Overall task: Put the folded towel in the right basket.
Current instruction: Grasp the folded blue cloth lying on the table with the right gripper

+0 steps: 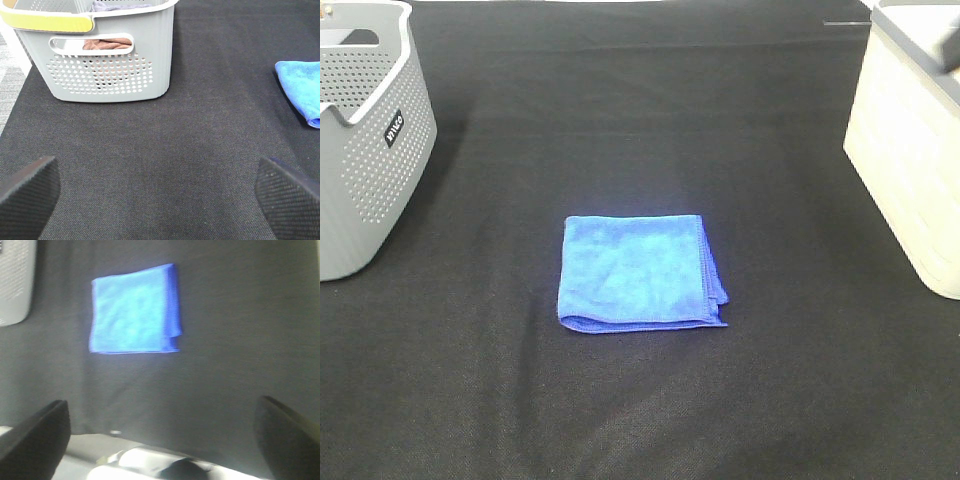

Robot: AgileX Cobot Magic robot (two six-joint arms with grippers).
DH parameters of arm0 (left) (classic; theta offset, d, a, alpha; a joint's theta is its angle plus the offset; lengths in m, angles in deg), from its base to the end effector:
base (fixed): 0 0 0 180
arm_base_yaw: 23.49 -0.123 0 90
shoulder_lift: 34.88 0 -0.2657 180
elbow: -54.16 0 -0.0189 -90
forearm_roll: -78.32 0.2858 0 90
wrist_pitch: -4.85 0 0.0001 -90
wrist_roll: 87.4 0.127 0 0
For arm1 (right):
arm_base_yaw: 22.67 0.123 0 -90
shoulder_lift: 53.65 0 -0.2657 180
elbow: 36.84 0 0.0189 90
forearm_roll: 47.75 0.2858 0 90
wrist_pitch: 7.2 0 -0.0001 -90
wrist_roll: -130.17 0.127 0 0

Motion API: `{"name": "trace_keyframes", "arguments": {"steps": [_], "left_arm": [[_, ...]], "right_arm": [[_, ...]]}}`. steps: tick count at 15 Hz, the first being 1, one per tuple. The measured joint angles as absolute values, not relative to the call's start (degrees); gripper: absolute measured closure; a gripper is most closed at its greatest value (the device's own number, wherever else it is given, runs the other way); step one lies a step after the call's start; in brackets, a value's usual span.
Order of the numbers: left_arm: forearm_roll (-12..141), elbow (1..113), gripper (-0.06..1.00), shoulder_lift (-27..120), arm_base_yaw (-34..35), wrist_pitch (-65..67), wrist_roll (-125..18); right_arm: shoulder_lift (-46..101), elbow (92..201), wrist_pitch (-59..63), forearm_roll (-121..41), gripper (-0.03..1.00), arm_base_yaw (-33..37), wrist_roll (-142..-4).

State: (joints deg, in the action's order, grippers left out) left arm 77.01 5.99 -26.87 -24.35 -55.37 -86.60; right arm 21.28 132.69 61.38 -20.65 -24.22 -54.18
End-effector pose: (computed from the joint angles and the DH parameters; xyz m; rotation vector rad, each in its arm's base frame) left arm 0.0775 -0.0014 0.2783 -0.0001 2.0314 -0.0091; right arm 0.2702 0.0466 0.3201 0.0306 2.6068 0.6057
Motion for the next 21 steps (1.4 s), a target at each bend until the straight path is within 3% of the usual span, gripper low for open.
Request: {"name": "trace_keyframes", "arguments": {"steps": [1,6,9,21], "left_arm": [[77.0,6.0,-0.04,-26.9,-24.3,-55.4,-86.6],[77.0,6.0,-0.04,-26.9,-24.3,-55.4,-86.6],[77.0,6.0,-0.04,-26.9,-24.3,-55.4,-86.6],[77.0,6.0,-0.04,-26.9,-24.3,-55.4,-86.6]], "right_arm": [[25.9,132.9,60.2,-17.7,0.01,-24.1,-55.5],[55.2,136.2,47.0,-13.4,0.03,-10.9,-58.2],[68.2,142.1,43.5,-13.3,0.03,-10.4,-58.2],[80.2,146.5,39.6,-13.3,0.03,-10.3,-58.2]]}}
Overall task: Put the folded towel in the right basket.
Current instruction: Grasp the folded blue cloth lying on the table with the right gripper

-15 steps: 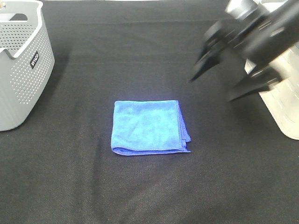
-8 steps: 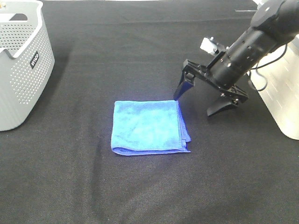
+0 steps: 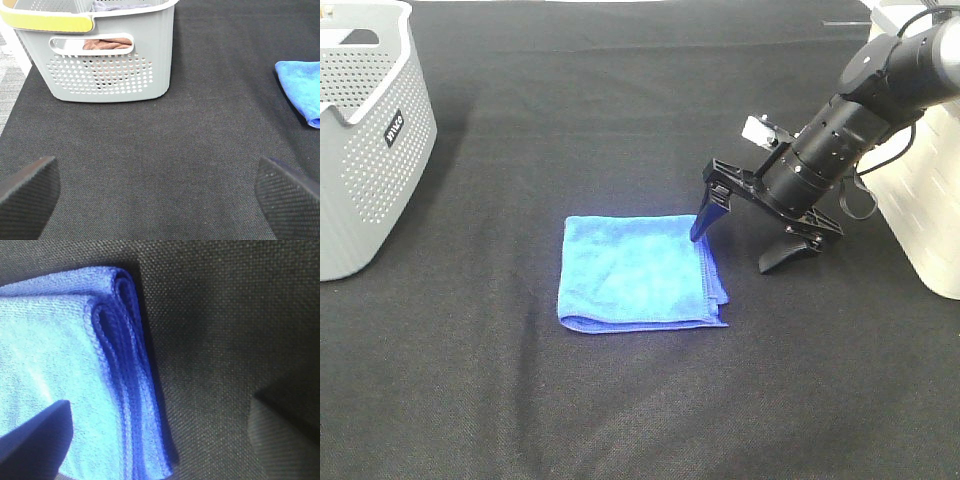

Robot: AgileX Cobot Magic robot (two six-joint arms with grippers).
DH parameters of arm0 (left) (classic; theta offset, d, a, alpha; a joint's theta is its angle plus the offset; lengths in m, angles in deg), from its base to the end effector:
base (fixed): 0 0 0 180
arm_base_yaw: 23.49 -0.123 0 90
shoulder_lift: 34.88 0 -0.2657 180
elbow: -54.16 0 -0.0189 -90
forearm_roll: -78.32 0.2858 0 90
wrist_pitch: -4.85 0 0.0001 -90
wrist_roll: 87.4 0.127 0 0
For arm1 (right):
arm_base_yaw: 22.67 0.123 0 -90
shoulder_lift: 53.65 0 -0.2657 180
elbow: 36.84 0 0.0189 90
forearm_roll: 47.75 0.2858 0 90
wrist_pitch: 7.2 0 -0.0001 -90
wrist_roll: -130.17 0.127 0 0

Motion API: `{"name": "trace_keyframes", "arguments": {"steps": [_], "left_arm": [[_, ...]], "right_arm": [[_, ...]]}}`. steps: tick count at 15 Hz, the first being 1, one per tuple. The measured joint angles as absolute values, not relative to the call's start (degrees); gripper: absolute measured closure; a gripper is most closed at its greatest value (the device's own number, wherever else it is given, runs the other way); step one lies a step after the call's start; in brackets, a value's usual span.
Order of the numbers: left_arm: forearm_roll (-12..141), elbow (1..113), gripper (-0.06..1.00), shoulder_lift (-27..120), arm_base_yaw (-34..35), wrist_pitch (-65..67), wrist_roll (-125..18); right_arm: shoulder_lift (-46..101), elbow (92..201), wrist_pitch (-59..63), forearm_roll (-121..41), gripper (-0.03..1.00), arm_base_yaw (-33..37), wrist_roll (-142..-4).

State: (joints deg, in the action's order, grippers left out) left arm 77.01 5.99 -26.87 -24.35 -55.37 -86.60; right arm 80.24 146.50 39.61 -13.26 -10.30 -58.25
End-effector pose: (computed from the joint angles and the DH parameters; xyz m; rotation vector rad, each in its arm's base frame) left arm 0.0775 -0.0014 0.2783 -0.0001 2.0314 -0.0091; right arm 0.4088 0.1434 0.0285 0.0696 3.0348 0.6892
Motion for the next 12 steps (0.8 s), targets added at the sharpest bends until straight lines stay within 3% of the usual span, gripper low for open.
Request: {"name": "trace_keyframes", "arguments": {"steps": [4,8,10,11,12], "left_arm": [[77.0,6.0,-0.04,-26.9,-24.3,-55.4,-86.6],[77.0,6.0,-0.04,-26.9,-24.3,-55.4,-86.6],[77.0,6.0,-0.04,-26.9,-24.3,-55.4,-86.6],[77.0,6.0,-0.04,-26.9,-24.3,-55.4,-86.6],[77.0,6.0,-0.04,-26.9,-24.3,-55.4,-86.6]], "right_arm": [[82.6,147.4,39.8,-12.1,0.04,-7.0,-58.3],[85.5,148.0,38.2,1.5,0.11,-1.2,-63.1],[86.3,147.9,36.8,5.9,0.23,1.7,-65.5],[86.8,147.9,36.2,6.7,0.33,2.2,-65.8],[87.3,147.5,35.9,6.8,0.56,2.3,-65.8]]}}
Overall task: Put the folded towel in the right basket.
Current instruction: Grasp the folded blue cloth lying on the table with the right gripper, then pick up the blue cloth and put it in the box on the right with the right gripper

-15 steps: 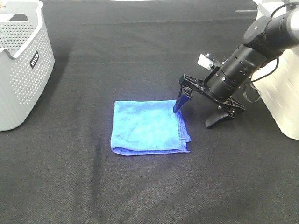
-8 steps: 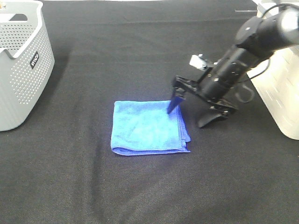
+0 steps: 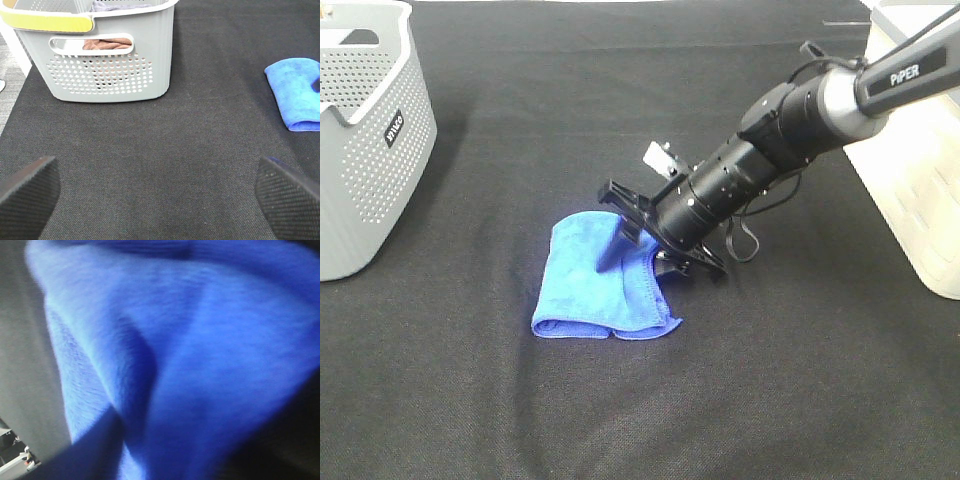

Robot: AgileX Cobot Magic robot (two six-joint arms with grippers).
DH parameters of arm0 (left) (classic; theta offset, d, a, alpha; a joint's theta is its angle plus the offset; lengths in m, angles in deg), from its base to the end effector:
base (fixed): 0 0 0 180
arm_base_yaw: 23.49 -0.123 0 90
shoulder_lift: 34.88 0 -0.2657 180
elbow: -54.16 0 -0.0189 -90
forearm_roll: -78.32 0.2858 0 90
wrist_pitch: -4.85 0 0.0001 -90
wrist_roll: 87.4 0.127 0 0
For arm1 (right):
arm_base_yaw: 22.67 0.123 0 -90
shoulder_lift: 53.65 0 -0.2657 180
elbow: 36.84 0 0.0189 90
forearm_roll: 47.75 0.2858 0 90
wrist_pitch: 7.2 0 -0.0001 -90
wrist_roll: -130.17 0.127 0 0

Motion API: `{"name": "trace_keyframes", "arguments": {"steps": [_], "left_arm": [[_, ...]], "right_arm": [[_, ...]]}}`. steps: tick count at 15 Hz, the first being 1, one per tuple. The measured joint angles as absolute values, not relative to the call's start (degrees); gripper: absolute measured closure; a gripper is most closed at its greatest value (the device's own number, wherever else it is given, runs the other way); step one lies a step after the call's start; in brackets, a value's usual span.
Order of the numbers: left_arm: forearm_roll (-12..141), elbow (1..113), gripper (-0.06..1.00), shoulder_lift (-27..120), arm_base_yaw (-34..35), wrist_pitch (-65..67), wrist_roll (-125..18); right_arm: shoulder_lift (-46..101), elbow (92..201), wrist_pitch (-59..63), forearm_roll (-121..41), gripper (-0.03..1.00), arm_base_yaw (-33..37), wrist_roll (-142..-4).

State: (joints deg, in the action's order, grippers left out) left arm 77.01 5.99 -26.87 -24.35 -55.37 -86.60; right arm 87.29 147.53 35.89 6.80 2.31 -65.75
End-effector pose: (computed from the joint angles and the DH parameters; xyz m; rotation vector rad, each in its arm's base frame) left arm 0.0775 -0.0014 0.2783 -0.0001 2.0314 -0.0091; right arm 0.3723 0.2515 -0.0061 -0.0067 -2.9412 -0.9705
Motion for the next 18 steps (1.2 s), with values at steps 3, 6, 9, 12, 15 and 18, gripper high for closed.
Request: {"name": "trace_keyframes", "arguments": {"steps": [3,6,9,12,15,18], "left_arm": [[77.0,6.0,-0.04,-26.9,-24.3,-55.4,-86.6],[77.0,6.0,-0.04,-26.9,-24.3,-55.4,-86.6],[77.0,6.0,-0.04,-26.9,-24.3,-55.4,-86.6],[77.0,6.0,-0.04,-26.9,-24.3,-55.4,-86.6],[77.0,6.0,-0.04,-26.9,-24.3,-55.4,-86.6],[77.0,6.0,-0.04,-26.9,-24.3,-55.4,-86.6]], "right_arm": [[87.5,147.4,35.9,6.9,0.78,2.2,-66.6],[85.0,146.8,36.7,5.0,0.78,2.2,-67.1],[74.5,151.0,46.1,1.2,0.78,-0.4,-67.1],[65.9,162.0,54.9,-1.9,0.78,-6.8,-67.0],[61.7,174.4,61.3,-10.0,0.78,-15.0,-63.6],[61.3,187.0,62.0,-21.5,0.78,-28.5,-59.6]]}}
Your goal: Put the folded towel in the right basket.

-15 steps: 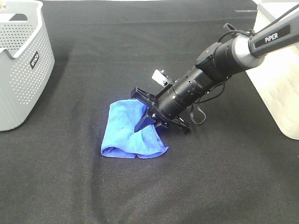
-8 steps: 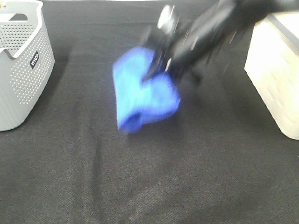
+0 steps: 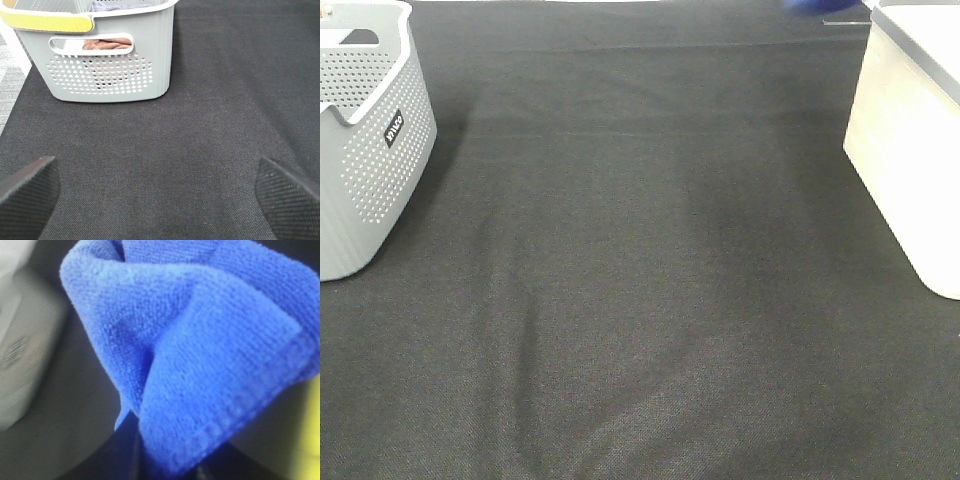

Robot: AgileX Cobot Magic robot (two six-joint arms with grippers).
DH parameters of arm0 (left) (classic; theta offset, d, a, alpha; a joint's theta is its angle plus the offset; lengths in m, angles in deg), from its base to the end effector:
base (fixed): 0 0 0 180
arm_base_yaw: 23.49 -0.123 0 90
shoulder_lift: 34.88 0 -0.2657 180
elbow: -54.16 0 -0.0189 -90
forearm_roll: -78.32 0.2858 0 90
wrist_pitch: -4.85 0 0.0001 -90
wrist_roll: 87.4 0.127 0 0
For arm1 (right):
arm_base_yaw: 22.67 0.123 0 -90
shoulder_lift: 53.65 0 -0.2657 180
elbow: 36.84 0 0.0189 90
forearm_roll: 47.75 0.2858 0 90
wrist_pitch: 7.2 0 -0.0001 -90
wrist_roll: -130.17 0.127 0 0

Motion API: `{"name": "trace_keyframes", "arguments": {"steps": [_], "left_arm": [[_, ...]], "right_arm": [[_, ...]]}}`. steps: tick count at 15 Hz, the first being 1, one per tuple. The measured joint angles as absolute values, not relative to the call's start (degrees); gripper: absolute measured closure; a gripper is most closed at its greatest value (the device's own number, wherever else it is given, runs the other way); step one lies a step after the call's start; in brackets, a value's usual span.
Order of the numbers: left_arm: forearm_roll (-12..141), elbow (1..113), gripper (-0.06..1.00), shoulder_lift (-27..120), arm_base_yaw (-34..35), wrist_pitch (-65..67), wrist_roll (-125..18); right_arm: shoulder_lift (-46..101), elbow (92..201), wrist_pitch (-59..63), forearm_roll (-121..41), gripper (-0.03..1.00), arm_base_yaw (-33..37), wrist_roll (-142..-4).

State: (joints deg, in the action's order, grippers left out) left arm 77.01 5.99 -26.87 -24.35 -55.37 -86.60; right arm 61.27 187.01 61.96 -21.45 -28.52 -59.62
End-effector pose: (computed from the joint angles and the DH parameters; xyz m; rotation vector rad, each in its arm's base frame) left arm 0.0775 -0.0014 0.2783 -0.0001 2.0314 -0.0091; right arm 0.4563 0.0061 0.3885 -0.0714 2.3606 0.4650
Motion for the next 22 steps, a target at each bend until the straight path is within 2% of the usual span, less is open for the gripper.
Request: {"name": "trace_keyframes", "arguments": {"steps": [2,4,6,8,9,10,12,13,14,16,20,22], "left_arm": [[77.0,6.0,-0.04,-26.9,-24.3,-55.4,-86.6],[77.0,6.0,-0.04,-26.9,-24.3,-55.4,-86.6],[77.0,6.0,-0.04,-26.9,-24.3,-55.4,-86.6],[77.0,6.0,-0.04,-26.9,-24.3,-55.4,-86.6],[77.0,6.0,-0.04,-26.9,-24.3,-55.4,-86.6],[77.0,6.0,-0.04,-26.9,-24.3,-55.4,-86.6],[77.0,6.0,-0.04,-26.9,-24.3,-55.4,-86.6],[77.0,6.0,-0.04,-26.9,-24.3,-55.4,-86.6],[77.0,6.0,-0.04,-26.9,-24.3,-55.4,-86.6],[77.0,6.0,-0.04,-26.9,-24.3,-55.4,-86.6],[77.0,6.0,-0.04,-26.9,-24.3,-55.4,-86.6],[77.0,6.0,-0.04,-26.9,-24.3,-55.4,-86.6]], "right_arm": [[61.4,188.4,62.2,-29.2,0.78,-38.1,-59.2],[62.5,188.4,62.4,-33.4,0.78,-44.4,-58.8],[64.9,188.4,62.4,-34.8,0.78,-47.8,-56.2],[67.9,188.4,62.4,-35.1,0.77,-48.2,-55.3],[70.1,188.4,62.5,-35.1,0.58,-48.2,-55.0],[70.1,188.4,62.5,-35.1,0.58,-48.2,-55.0],[72.0,188.4,62.4,-35.6,0.18,-48.2,-54.7],[72.3,188.4,62.4,-35.4,0.07,-48.2,-54.6],[72.3,188.4,62.4,-34.7,0.03,-48.0,-54.5],[71.7,188.4,62.4,-35.3,0.00,-44.0,-53.2],[66.6,188.3,62.4,-44.4,0.00,-26.6,-49.3],[60.6,184.0,62.2,-45.1,0.00,-23.5,-47.6]]}}
